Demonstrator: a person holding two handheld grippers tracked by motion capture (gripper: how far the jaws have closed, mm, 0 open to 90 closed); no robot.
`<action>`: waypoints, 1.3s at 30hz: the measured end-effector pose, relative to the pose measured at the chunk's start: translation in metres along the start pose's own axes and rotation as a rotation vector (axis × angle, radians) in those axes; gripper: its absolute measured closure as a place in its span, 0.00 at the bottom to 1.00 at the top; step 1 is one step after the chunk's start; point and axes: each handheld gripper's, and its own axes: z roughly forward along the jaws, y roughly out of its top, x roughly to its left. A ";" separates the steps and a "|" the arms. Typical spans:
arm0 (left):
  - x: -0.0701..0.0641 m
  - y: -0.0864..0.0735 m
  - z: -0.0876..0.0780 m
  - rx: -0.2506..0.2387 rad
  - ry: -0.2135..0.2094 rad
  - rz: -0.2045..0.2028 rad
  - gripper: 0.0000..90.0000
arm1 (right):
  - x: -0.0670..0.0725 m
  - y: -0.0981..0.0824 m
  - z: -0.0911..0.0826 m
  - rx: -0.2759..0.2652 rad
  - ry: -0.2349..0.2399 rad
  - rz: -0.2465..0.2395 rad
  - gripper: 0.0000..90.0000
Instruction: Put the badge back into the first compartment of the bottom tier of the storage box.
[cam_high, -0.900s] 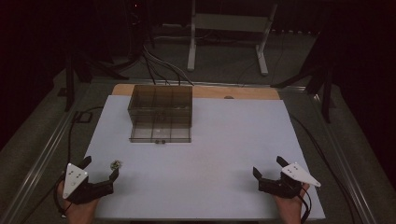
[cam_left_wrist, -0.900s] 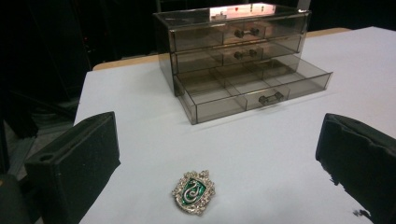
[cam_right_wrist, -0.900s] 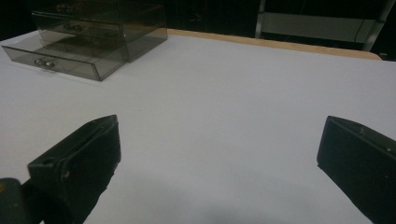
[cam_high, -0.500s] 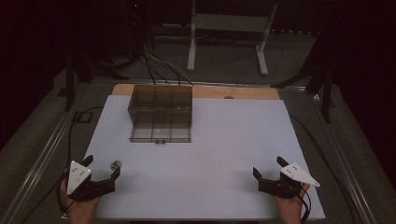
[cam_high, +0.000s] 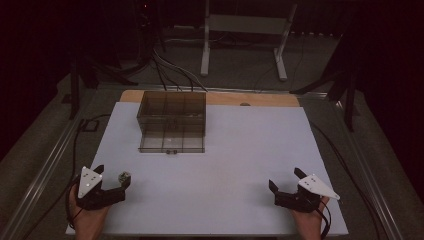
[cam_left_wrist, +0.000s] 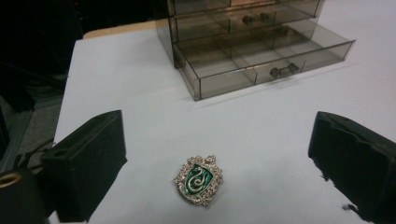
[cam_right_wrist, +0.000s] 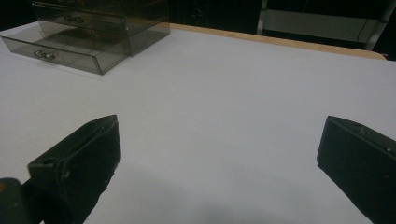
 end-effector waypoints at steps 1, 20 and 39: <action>0.000 0.000 0.002 0.009 0.005 0.002 0.08 | 0.000 0.000 0.000 0.001 -0.001 0.000 0.00; -0.003 -0.007 0.035 0.188 0.017 0.069 0.39 | -0.005 0.000 0.000 -0.013 0.010 0.037 0.00; 0.005 -0.008 0.039 0.260 0.003 0.021 0.75 | -0.008 0.000 -0.002 -0.020 0.013 0.061 0.00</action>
